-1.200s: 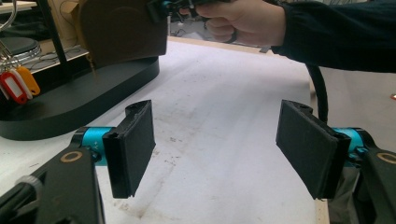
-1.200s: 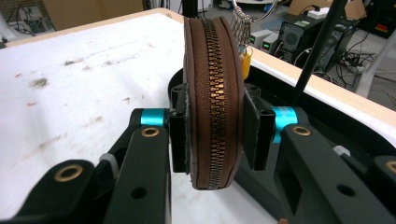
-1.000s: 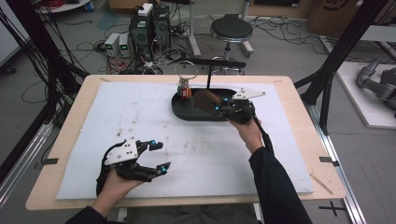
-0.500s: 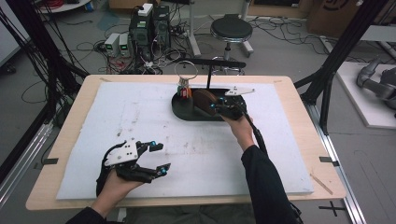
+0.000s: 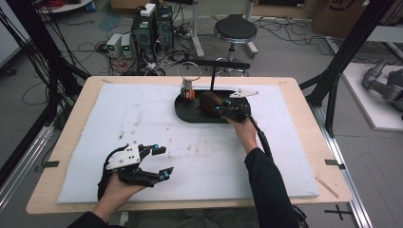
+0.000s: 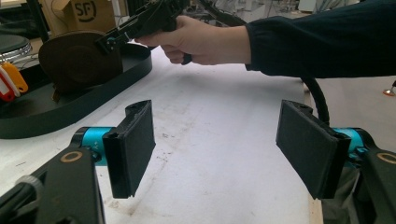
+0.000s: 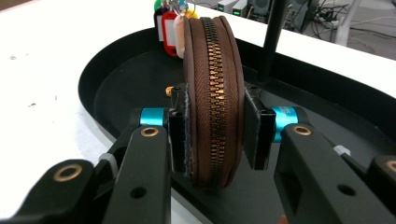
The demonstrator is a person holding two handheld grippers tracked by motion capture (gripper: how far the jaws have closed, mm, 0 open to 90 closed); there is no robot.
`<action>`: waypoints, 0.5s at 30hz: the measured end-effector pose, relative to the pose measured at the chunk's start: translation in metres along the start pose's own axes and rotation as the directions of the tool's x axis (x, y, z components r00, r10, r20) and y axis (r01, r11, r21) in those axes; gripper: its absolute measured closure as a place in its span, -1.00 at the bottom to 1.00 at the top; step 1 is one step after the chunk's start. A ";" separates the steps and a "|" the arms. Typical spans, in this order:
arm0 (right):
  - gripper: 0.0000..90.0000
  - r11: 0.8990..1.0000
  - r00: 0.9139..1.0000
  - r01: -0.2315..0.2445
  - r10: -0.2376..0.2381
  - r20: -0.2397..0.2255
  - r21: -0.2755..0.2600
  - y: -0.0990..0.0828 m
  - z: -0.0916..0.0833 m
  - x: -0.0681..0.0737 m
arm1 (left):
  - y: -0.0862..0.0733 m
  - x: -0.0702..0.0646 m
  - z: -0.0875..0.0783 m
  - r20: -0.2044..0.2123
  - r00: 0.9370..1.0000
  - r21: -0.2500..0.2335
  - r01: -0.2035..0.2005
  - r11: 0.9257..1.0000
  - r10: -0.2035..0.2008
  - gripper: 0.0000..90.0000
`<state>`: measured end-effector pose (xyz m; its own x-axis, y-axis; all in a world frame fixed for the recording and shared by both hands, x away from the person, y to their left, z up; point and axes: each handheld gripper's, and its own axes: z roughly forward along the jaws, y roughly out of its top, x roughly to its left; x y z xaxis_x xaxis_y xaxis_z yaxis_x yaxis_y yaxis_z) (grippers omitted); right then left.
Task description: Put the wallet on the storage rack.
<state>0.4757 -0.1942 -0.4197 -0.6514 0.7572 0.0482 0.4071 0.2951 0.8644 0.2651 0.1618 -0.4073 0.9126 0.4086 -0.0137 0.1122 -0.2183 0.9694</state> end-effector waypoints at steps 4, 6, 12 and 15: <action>0.49 1.000 1.000 -0.016 0.016 -0.002 0.004 -0.001 0.000 -0.002 | 0.000 -0.001 0.001 0.002 1.000 0.001 -0.001 1.000 0.001 -0.38; 0.45 1.000 1.000 -0.015 0.015 0.011 0.010 -0.001 0.000 -0.003 | 0.000 -0.001 0.001 0.003 1.000 0.008 -0.007 1.000 0.007 -0.38; 0.27 1.000 0.997 -0.008 0.006 0.073 0.022 0.001 -0.007 -0.007 | -0.001 -0.001 0.001 0.009 1.000 0.011 -0.008 1.000 0.008 -0.38; 0.20 0.999 0.993 0.028 -0.032 0.111 0.037 0.003 -0.013 -0.009 | -0.001 -0.002 0.002 0.011 1.000 0.011 -0.008 1.000 0.008 -0.38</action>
<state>0.4743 -0.2074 -0.4108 -0.5888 0.8075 -0.0350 0.4121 0.3372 0.8465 0.2643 0.1598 -0.4083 0.9176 0.3975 -0.0089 0.1096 -0.2315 0.9666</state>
